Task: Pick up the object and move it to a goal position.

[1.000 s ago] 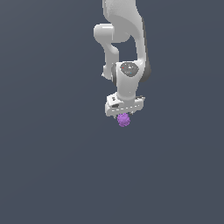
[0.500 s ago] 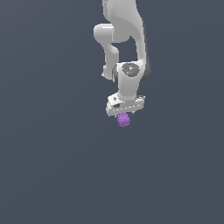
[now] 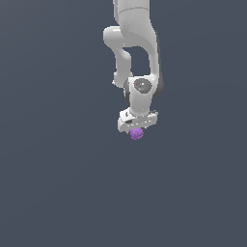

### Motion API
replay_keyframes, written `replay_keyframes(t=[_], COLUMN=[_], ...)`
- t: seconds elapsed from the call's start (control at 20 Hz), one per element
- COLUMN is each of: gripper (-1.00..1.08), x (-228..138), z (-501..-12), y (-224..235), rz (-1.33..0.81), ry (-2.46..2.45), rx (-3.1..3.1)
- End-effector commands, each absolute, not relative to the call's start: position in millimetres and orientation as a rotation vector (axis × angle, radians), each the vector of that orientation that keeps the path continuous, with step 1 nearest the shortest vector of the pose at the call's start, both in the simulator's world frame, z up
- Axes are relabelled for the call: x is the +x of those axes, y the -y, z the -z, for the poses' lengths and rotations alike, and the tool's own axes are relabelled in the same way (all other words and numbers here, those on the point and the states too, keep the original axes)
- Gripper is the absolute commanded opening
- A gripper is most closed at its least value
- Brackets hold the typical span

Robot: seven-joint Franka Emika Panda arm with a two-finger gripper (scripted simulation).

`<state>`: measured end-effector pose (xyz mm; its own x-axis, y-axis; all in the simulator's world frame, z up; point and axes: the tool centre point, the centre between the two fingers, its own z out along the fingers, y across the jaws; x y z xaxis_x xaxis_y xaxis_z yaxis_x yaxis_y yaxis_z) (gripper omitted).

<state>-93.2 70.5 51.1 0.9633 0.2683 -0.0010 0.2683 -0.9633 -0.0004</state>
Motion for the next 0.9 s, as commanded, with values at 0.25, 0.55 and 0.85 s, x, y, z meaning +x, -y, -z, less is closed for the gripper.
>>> replay_keyframes(t=[0.25,0.55,0.85], gripper=[-1.00,-1.00,-1.00], x=[-92.7,-92.7,-92.2], z=[-39.3,-39.3,-40.8], y=[-70.5,-70.5,-70.1], rz=[0.000,0.000,0.004], ry=[0.426,0.426,0.428], rx=[-3.112,-3.112,-3.112])
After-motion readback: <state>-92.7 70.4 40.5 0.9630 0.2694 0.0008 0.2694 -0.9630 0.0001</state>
